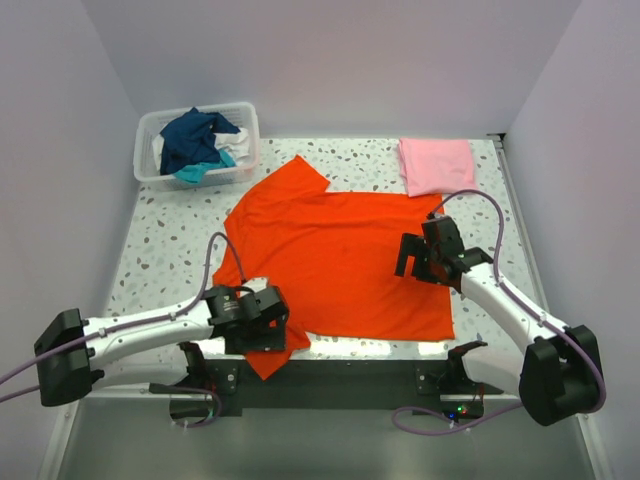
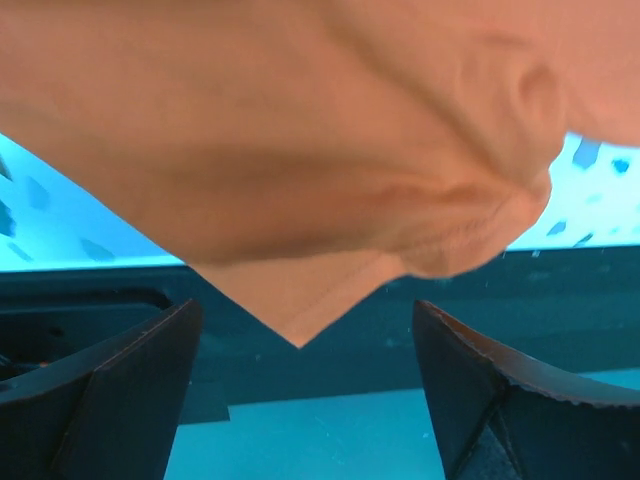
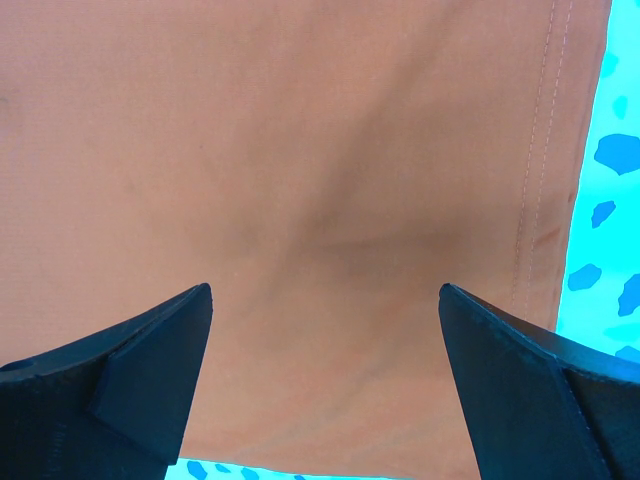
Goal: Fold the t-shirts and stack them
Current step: Flatten the tshirt out, then fold the tshirt
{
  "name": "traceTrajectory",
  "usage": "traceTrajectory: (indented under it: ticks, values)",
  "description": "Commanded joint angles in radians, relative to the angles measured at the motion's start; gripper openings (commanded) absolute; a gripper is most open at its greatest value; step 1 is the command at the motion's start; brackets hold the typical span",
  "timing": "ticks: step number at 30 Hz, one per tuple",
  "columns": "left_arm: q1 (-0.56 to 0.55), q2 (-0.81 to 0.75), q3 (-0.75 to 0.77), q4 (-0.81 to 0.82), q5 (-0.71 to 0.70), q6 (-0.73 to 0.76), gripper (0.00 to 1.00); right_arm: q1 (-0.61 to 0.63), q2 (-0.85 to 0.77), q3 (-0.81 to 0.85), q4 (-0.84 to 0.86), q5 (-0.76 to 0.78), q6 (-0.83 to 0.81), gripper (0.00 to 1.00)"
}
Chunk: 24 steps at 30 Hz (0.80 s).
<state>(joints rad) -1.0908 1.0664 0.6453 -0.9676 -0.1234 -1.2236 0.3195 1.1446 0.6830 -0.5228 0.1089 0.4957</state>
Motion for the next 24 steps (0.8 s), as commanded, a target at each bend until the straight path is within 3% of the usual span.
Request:
traceTrajectory:
  ticks: [1,6,19,23,24]
  values:
    - [-0.052,0.012,-0.035,0.042,0.059,-0.065,0.88,-0.003,-0.026,0.009,-0.005,0.000,-0.008,0.99]
    - [-0.139,0.105,-0.033,0.075,0.061,-0.068,0.74,-0.005,-0.057,0.000,-0.032,0.025,-0.003,0.99]
    - [-0.149,0.153,-0.105,0.139,0.085,-0.066,0.45,-0.010,-0.068,-0.030,-0.032,0.014,0.030,0.99]
    - [-0.150,0.170,-0.101,0.109,0.065,-0.086,0.17,-0.016,-0.101,-0.036,-0.043,0.021,0.043,0.99]
    - [-0.150,0.170,-0.082,0.081,0.044,-0.094,0.03,-0.017,-0.109,-0.034,-0.054,0.029,0.049,0.99]
